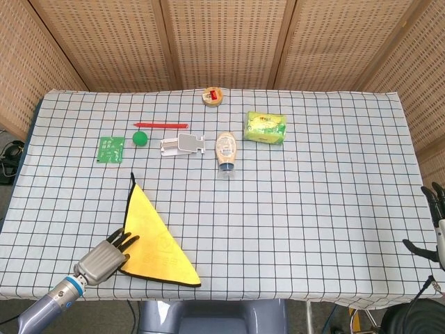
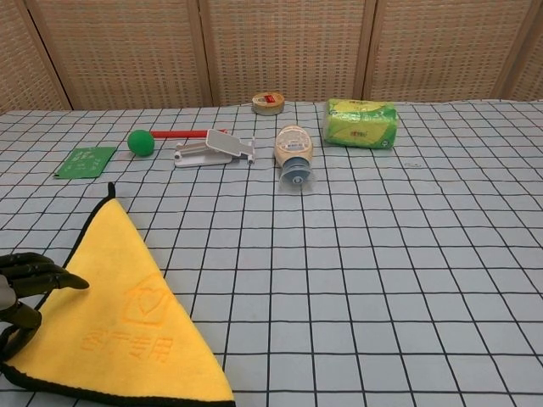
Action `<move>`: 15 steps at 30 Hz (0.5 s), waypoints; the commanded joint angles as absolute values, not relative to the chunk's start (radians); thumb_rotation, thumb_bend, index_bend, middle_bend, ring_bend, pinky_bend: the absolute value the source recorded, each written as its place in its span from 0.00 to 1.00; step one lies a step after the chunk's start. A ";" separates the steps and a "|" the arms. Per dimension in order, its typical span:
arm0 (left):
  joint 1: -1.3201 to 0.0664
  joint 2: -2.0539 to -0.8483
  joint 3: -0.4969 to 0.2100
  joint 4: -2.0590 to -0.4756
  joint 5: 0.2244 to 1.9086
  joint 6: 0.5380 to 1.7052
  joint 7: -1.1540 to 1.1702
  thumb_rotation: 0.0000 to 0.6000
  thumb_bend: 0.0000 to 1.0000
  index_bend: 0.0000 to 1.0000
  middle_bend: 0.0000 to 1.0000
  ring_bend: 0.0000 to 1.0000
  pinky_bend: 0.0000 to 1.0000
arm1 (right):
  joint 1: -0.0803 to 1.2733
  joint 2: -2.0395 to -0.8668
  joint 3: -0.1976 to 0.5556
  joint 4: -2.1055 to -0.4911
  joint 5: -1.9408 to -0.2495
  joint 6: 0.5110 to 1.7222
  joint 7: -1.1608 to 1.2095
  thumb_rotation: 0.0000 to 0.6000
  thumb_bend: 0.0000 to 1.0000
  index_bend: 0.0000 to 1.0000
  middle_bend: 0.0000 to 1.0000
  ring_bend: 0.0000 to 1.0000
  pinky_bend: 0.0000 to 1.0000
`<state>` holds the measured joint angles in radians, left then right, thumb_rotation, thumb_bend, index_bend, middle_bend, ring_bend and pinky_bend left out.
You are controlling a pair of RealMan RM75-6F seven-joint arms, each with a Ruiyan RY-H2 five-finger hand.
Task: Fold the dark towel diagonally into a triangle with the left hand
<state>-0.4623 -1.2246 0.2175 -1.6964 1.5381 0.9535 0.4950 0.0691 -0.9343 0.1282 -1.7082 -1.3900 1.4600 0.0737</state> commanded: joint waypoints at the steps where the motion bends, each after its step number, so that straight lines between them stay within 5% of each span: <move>1: -0.462 -1.224 0.217 -1.696 1.539 0.951 0.494 1.00 0.51 0.47 0.00 0.00 0.00 | 0.069 -0.934 0.128 -1.709 -1.391 1.460 0.073 1.00 0.00 0.05 0.00 0.00 0.00; 3: -0.463 -1.222 0.218 -1.696 1.543 0.947 0.481 1.00 0.45 0.22 0.00 0.00 0.00 | 0.069 -0.934 0.128 -1.709 -1.391 1.461 0.073 1.00 0.00 0.05 0.00 0.00 0.00; 6: -0.467 -1.216 0.220 -1.696 1.558 0.942 0.448 1.00 0.27 0.00 0.00 0.00 0.00 | 0.069 -0.934 0.128 -1.710 -1.390 1.461 0.073 1.00 0.00 0.05 0.00 0.00 0.00; 11: -0.467 -1.194 0.224 -1.703 1.596 0.963 0.377 1.00 0.11 0.00 0.00 0.00 0.00 | 0.068 -0.933 0.127 -1.711 -1.393 1.463 0.073 1.00 0.00 0.05 0.00 0.00 0.00; 15: -0.457 -1.160 0.218 -1.723 1.636 1.022 0.321 1.00 0.08 0.00 0.00 0.00 0.00 | 0.067 -0.932 0.127 -1.712 -1.395 1.464 0.075 1.00 0.00 0.05 0.00 0.00 0.00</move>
<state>-0.4630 -1.1796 0.2212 -1.7122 1.6135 0.9909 0.3444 0.0674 -0.9325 0.1270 -1.7115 -1.3947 1.4641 0.0747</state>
